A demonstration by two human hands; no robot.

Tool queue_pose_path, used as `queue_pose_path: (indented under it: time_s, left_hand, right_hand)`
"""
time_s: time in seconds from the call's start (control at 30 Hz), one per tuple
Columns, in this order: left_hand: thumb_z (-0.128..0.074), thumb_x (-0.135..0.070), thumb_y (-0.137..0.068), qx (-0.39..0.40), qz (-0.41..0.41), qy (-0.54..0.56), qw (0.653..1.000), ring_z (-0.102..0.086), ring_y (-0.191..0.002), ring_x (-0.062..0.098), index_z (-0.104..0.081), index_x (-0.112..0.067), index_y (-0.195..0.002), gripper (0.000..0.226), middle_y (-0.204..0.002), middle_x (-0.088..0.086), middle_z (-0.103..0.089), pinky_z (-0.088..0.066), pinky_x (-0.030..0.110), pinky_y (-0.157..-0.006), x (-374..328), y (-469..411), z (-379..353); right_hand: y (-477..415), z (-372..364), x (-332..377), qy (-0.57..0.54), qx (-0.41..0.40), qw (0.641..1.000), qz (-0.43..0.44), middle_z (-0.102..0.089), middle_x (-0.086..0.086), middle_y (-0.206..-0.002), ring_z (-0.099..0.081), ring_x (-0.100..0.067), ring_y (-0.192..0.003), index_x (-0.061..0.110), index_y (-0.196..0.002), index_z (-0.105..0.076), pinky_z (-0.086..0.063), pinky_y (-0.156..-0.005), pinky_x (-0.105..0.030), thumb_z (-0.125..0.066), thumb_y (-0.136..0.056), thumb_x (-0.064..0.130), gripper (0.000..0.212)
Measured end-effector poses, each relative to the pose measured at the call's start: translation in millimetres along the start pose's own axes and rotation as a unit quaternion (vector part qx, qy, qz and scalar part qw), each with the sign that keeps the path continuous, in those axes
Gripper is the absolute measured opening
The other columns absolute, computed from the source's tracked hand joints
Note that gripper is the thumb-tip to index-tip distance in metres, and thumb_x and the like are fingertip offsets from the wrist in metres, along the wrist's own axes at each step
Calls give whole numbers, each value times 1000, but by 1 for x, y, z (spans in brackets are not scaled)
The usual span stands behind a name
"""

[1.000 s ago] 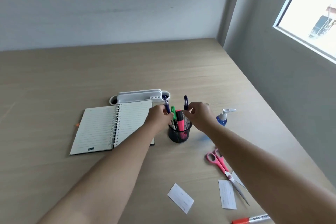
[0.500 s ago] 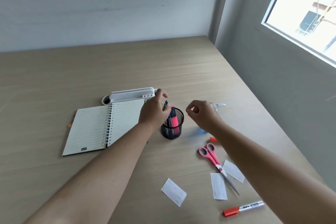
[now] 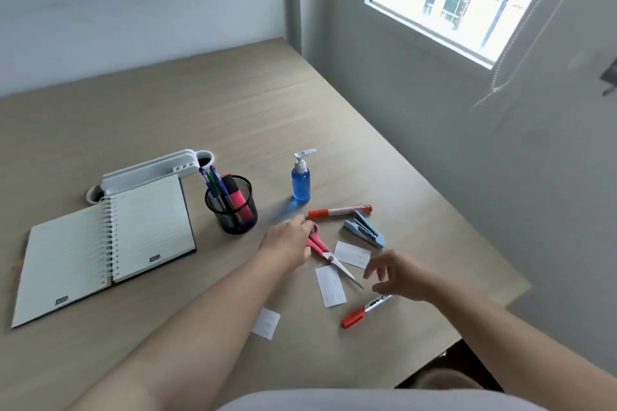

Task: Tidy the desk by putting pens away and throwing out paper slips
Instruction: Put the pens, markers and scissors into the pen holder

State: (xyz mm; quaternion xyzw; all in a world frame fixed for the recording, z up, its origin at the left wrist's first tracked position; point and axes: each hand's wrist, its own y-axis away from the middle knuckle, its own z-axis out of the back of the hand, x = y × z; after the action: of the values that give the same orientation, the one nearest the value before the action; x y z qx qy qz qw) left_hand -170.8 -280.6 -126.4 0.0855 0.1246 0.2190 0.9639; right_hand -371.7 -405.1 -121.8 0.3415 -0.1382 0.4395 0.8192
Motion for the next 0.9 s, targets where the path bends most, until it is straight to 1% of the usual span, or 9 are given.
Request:
queue_pose_path:
  time_s: [0.1,0.2,0.3,0.37,0.5,0.67,0.73,0.8,0.9]
  left_hand:
    - [-51,-26,-90,-12,39,-33,999,-53,-117,27,-52,-15,-120,32,-122,6,-51,-47,41,-90,3,-8,-10]
    - [-43,-20,-93,-47,112,11,993,-54,-114,32,-51,-11,-114,24,-121,10,-53,-46,42,-86,10,-14,-18]
    - [-48,-24,-92,-26,170,43,984,-55,-115,32,-54,-10,-112,25,-122,11,-55,-46,40,-89,12,-19,-20]
    - [-53,-27,-91,-7,187,49,981,-56,-114,32,-57,-9,-111,26,-121,12,-56,-47,39,-89,11,-22,-23]
    - [-57,-20,-91,-11,216,66,974,-60,-109,34,-61,-5,-109,24,-118,16,-62,-49,37,-83,9,-27,-26]
    - [-57,-14,-89,-15,221,98,970,-63,-104,38,-63,1,-106,23,-111,22,-66,-50,36,-81,8,-26,-23]
    - [-56,-16,-90,-48,209,136,967,-64,-100,37,-64,0,-103,22,-107,21,-68,-50,37,-80,11,-23,-21]
    - [-55,-17,-91,-84,193,169,963,-65,-97,36,-65,-2,-101,21,-103,20,-70,-50,36,-79,17,-17,-13]
    - [-57,-16,-91,-126,153,203,959,-67,-92,35,-68,-4,-98,19,-96,19,-73,-50,35,-78,26,-7,7]
  right_hand:
    - [10,-13,-14,42,12,999,-4,-48,11,-73,-44,-11,-75,17,-98,-69,-39,-69,-25,-71,-71,14,28]
    - [11,-22,-19,65,10,998,-2,-51,4,-86,-47,-15,-84,19,-90,-68,-48,-80,-33,-70,-71,19,19]
    - [12,-26,-17,99,5,995,5,-49,6,-85,-55,-20,-87,20,-83,-65,-51,-77,-39,-66,-74,18,9]
    - [14,-24,-15,99,-5,995,18,-49,7,-83,-55,-18,-83,19,-82,-66,-52,-76,-39,-64,-75,15,8]
    - [18,-10,-12,34,-46,998,23,-53,9,-70,-51,-10,-67,17,-84,-68,-47,-68,-27,-65,-73,11,12]
    - [14,0,-1,-167,-130,977,-26,-50,11,-52,-40,-3,-50,19,-69,-60,-35,-52,-20,-68,-68,8,14]
    - [10,2,4,-211,-127,969,-27,-48,10,-54,-38,-6,-52,11,-73,-60,-33,-52,-23,-69,-70,7,10]
    - [6,7,11,-218,-132,967,-29,-52,2,-61,-43,-10,-56,14,-75,-63,-37,-56,-24,-71,-72,10,10]
    - [0,18,25,-207,-155,966,-25,-60,2,-64,-52,-8,-58,16,-75,-66,-44,-58,-22,-68,-74,10,6]
